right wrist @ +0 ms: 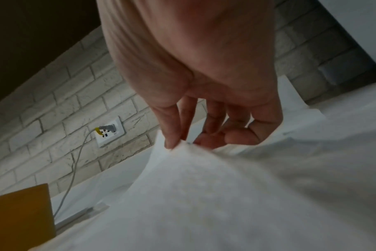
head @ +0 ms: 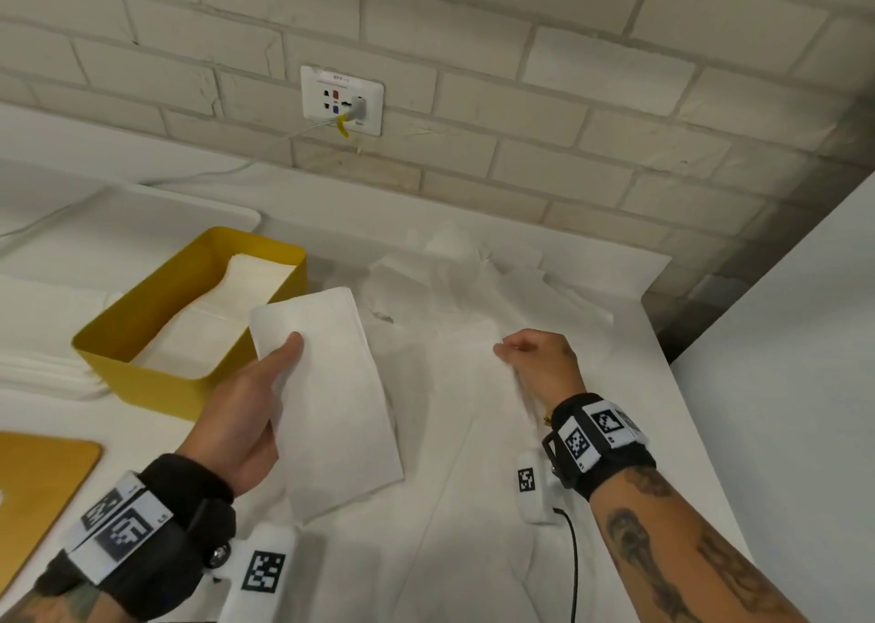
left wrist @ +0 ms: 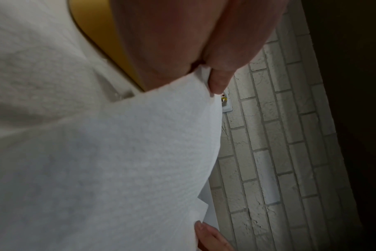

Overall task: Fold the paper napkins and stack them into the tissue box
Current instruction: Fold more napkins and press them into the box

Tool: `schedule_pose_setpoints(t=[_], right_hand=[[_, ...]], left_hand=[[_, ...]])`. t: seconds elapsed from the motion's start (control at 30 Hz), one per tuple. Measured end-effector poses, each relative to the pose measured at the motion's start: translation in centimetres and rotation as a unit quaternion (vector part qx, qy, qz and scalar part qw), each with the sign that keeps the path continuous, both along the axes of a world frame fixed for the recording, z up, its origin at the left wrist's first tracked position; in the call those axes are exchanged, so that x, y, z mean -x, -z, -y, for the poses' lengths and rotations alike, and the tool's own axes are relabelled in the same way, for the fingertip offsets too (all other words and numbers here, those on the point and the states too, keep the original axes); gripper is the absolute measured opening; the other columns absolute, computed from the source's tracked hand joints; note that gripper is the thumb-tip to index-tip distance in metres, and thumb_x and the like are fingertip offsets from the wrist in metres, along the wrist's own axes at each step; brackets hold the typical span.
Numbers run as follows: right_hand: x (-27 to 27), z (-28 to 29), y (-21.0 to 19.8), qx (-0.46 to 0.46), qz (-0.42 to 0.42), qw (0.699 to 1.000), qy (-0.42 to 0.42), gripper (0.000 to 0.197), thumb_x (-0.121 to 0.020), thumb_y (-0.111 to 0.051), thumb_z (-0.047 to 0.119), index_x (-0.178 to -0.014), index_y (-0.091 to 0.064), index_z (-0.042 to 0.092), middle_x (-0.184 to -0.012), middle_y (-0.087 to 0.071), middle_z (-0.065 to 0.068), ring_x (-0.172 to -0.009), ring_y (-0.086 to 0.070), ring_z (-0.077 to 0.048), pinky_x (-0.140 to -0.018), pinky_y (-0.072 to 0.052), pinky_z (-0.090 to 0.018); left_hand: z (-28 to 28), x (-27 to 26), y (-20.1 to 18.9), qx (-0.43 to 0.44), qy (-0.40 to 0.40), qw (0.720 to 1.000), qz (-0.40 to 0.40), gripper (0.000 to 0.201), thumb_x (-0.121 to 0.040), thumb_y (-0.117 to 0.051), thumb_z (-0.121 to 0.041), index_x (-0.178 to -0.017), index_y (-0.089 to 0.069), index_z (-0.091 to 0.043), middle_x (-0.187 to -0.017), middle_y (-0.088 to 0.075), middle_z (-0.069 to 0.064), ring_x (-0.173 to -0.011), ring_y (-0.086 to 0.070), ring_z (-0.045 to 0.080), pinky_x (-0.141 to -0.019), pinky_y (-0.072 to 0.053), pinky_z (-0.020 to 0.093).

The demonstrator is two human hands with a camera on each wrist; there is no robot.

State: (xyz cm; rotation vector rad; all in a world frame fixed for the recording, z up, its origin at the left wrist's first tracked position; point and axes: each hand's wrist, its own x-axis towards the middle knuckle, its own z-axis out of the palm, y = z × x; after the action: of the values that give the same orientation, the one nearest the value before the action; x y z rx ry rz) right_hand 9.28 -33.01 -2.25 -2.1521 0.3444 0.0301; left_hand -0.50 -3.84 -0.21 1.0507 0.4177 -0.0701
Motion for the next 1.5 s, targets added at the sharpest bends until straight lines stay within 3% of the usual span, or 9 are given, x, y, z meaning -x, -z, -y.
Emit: schedule_pose_setpoints(t=[0.17,0.33,0.43,0.6,0.9,1.0,1.17,1.4,1.5], right_hand=[[0.1,0.3,-1.1,-0.006,0.010,1.000,-0.019,0.003,-0.094,-0.067,0.028,-0.094,-0.068,0.025,-0.106,-0.070,-0.004,-0.089,-0.064,-0.019,-0.071,-0.048,-0.026],[1.0,0.5,-2.0,-0.088,-0.030,0.991,-0.092,0.035,-0.083,-0.080,0.018,-0.112,-0.060,0.019,-0.106,-0.074,-0.006,-0.092,-0.073,-0.022,-0.083,-0.059,-0.036],[0.8,1.0,-3.5,-0.092,0.038,0.991,-0.091,0.028,-0.087,-0.076,0.010,-0.111,-0.063,0.016,-0.108,-0.075,-0.006,-0.091,-0.073,-0.018,-0.080,-0.058,-0.031],[1.0,2.2,-9.1,-0.126,0.138,0.975,-0.123,0.026,-0.095,-0.068,0.008,-0.115,-0.064,0.022,-0.103,-0.078,0.000,-0.093,-0.075,-0.020,-0.093,-0.058,-0.049],[5.2,3.8,-16.6,-0.366,0.207,0.893,-0.161,0.039,-0.095,-0.060,0.004,-0.131,-0.057,0.020,-0.109,-0.077,-0.006,-0.092,-0.074,-0.018,-0.072,-0.062,-0.031],[5.9,5.5,-13.3,-0.319,0.133,0.934,-0.097,0.032,-0.097,-0.061,0.008,-0.127,-0.062,0.020,-0.094,-0.078,-0.003,-0.073,-0.073,-0.013,-0.059,-0.059,-0.025],[7.2,7.8,-5.1,-0.255,0.017,0.966,-0.040,0.016,-0.097,-0.065,0.014,-0.111,-0.069,0.019,-0.104,-0.074,-0.017,-0.079,-0.068,-0.017,-0.072,-0.054,-0.028],[7.4,9.0,-1.2,-0.047,0.028,0.997,-0.044,0.003,-0.094,-0.071,0.023,-0.094,-0.073,0.021,-0.103,-0.070,0.005,-0.099,-0.064,-0.014,-0.083,-0.045,-0.022],[6.6,9.6,-1.2,0.021,0.048,0.998,-0.019,0.010,-0.094,-0.070,0.023,-0.104,-0.071,0.025,-0.110,-0.065,0.002,-0.100,-0.062,-0.014,-0.072,-0.040,-0.011]], left_hand=[[0.9,0.2,-0.4,0.000,-0.006,1.000,0.009,0.030,-0.100,-0.058,-0.032,-0.127,-0.064,-0.020,-0.109,-0.078,0.006,-0.093,-0.077,0.023,-0.079,-0.055,0.045],[2.0,0.6,-0.8,-0.002,-0.012,1.000,0.013,0.029,-0.100,-0.059,-0.032,-0.126,-0.065,-0.020,-0.112,-0.078,0.007,-0.097,-0.077,0.024,-0.081,-0.055,0.046],[2.6,0.9,-1.0,-0.005,-0.015,1.000,0.016,0.031,-0.100,-0.059,-0.033,-0.127,-0.065,-0.021,-0.116,-0.077,0.008,-0.102,-0.075,0.026,-0.087,-0.056,0.048],[3.1,1.3,-1.3,0.000,-0.032,0.999,0.021,0.024,-0.101,-0.057,-0.032,-0.119,-0.068,-0.020,-0.108,-0.079,0.007,-0.092,-0.077,0.023,-0.085,-0.055,0.047],[3.0,2.0,-1.6,-0.002,-0.059,0.998,0.031,0.019,-0.101,-0.057,-0.033,-0.117,-0.065,-0.025,-0.100,-0.080,0.002,-0.091,-0.077,0.023,-0.078,-0.054,0.045],[2.5,2.3,-1.4,-0.007,-0.074,0.996,0.039,0.021,-0.101,-0.058,-0.032,-0.120,-0.065,-0.026,-0.103,-0.080,0.000,-0.090,-0.077,0.020,-0.080,-0.054,0.046],[2.1,3.0,-0.9,-0.019,-0.079,0.996,0.040,0.020,-0.101,-0.058,-0.030,-0.120,-0.065,-0.026,-0.104,-0.080,-0.003,-0.091,-0.077,0.016,-0.081,-0.054,0.042],[3.0,2.6,-0.2,-0.032,-0.049,0.998,0.015,0.034,-0.101,-0.060,-0.033,-0.131,-0.064,-0.018,-0.112,-0.078,0.001,-0.096,-0.077,0.017,-0.082,-0.054,0.039],[3.3,2.3,0.0,-0.038,-0.038,0.998,0.014,0.038,-0.099,-0.062,-0.035,-0.133,-0.064,-0.018,-0.118,-0.076,0.003,-0.101,-0.076,0.019,-0.083,-0.055,0.039]])
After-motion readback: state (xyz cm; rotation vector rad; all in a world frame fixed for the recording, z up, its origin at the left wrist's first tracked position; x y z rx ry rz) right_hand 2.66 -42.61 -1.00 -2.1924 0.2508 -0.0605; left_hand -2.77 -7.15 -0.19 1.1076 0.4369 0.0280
